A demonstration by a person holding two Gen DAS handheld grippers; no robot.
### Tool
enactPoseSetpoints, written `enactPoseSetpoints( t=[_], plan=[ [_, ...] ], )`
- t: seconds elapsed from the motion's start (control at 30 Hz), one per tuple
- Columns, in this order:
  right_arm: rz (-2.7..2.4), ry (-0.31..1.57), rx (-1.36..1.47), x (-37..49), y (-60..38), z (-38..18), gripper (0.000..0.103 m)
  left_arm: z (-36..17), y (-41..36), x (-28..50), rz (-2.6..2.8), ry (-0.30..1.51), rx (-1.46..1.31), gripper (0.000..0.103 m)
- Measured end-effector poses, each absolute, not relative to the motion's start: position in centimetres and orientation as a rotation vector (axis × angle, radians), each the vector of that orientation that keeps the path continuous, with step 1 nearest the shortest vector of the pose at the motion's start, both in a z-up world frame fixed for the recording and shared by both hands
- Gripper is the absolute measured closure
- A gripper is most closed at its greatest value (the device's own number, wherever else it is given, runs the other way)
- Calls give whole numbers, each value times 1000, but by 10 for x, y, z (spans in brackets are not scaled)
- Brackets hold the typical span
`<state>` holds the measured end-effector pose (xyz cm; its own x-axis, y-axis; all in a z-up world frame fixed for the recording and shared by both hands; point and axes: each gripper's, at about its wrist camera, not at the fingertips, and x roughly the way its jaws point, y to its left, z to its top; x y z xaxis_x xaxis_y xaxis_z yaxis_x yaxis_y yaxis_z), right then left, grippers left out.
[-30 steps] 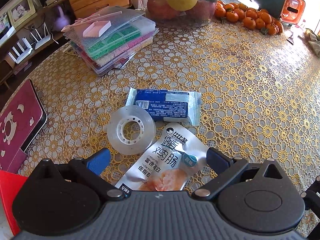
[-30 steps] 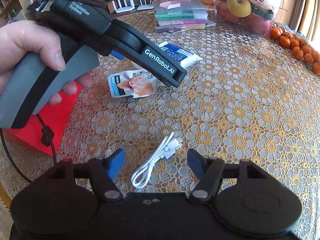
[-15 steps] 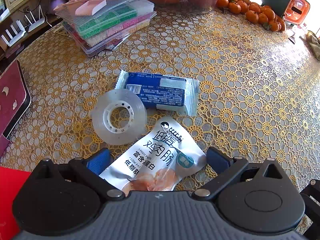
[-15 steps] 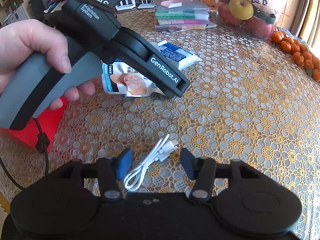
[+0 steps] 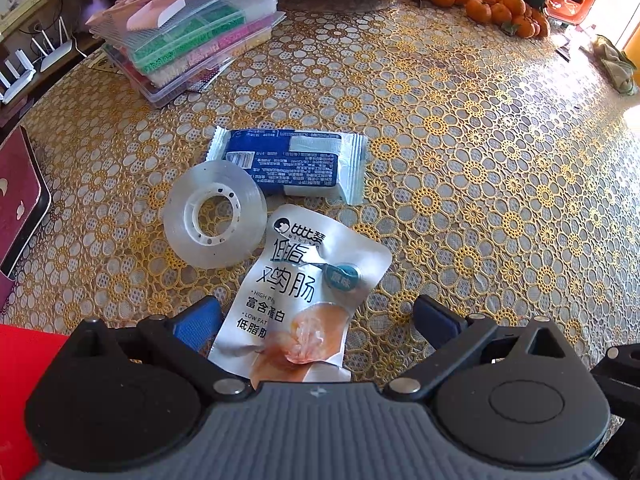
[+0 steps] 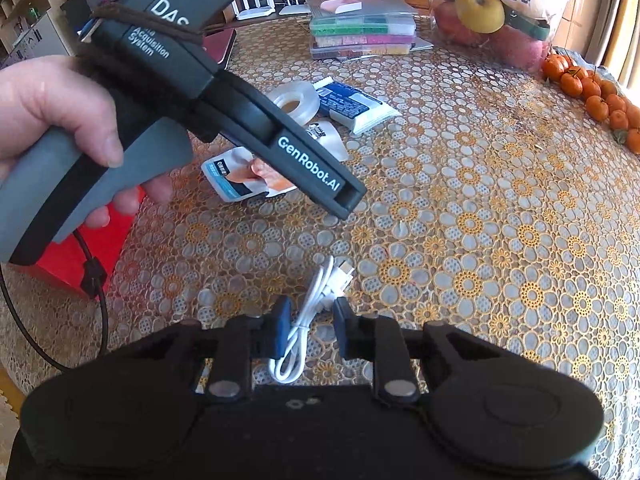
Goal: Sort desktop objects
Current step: 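Close the left gripper on the sausage packet while the right gripper closes on the cable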
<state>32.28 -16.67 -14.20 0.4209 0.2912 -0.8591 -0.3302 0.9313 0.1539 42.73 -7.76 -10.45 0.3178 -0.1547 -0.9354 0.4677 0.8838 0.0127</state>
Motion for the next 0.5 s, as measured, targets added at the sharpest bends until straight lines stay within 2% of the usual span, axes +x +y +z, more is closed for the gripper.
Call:
enactPoseSetpoints(
  t=[0.27,0.37,0.43,0.5],
  plan=[
    [395,1065,-37,322,-167,-143,82,-104,-84,427,-405,1132,326,1],
    [394,1068,-33,322,-167,-143,82,-102,-84,428,-415,1113,321,11],
    [391,1071,-31,322,-167,-143,83,-101,-81,429,-426,1109,288,24],
    [389,1072,-31,322,-167,-143,83,-100,-82,428,-423,1104,298,26]
  ],
)
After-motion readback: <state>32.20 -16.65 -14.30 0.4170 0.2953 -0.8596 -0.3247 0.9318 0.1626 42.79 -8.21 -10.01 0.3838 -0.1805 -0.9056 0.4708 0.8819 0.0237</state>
